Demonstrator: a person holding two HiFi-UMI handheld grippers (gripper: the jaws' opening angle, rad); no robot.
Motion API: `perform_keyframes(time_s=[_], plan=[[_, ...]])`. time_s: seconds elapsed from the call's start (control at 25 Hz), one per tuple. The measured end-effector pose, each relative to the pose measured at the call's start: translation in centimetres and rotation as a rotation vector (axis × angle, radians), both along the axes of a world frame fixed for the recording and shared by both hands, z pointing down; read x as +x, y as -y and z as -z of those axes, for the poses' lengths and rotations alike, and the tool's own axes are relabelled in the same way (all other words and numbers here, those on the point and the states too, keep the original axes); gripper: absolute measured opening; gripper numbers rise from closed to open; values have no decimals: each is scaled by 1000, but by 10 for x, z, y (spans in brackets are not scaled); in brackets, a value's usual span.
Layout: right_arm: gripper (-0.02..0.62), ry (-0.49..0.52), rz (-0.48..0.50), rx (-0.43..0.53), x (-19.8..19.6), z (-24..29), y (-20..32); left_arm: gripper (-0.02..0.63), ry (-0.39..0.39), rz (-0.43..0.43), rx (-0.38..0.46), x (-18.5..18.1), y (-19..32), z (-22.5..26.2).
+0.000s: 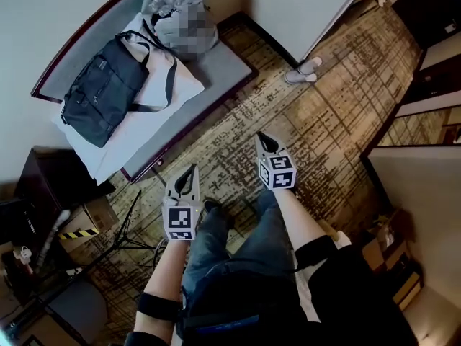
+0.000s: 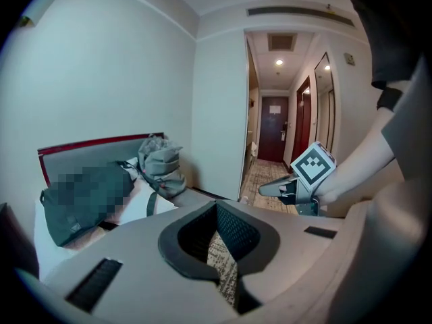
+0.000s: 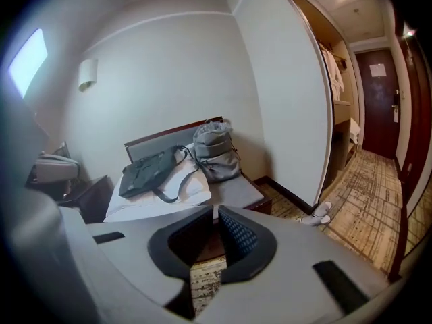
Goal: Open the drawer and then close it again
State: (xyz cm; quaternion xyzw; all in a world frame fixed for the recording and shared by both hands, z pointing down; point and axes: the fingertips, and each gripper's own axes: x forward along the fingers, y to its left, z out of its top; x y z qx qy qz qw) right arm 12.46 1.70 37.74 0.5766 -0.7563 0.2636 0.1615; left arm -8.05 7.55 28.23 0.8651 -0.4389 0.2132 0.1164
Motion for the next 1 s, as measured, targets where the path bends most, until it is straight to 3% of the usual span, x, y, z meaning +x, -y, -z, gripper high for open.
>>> perform_keyframes(time_s=[0.24,0.52,0.76,1.0], plan=[[110,79,-3,-62,23,-70,44,5,0,39,-56,42,18,-65],[195,164,-4,-108,32,-169,87,5,25,21,-54,80,47,-154],[199,247,-46,-133,32,-249,121,5,-5,86,-84,98,77,-224],[199,330,-76,-140,29,-308,155,5,20,37,-52,115,104,-284]])
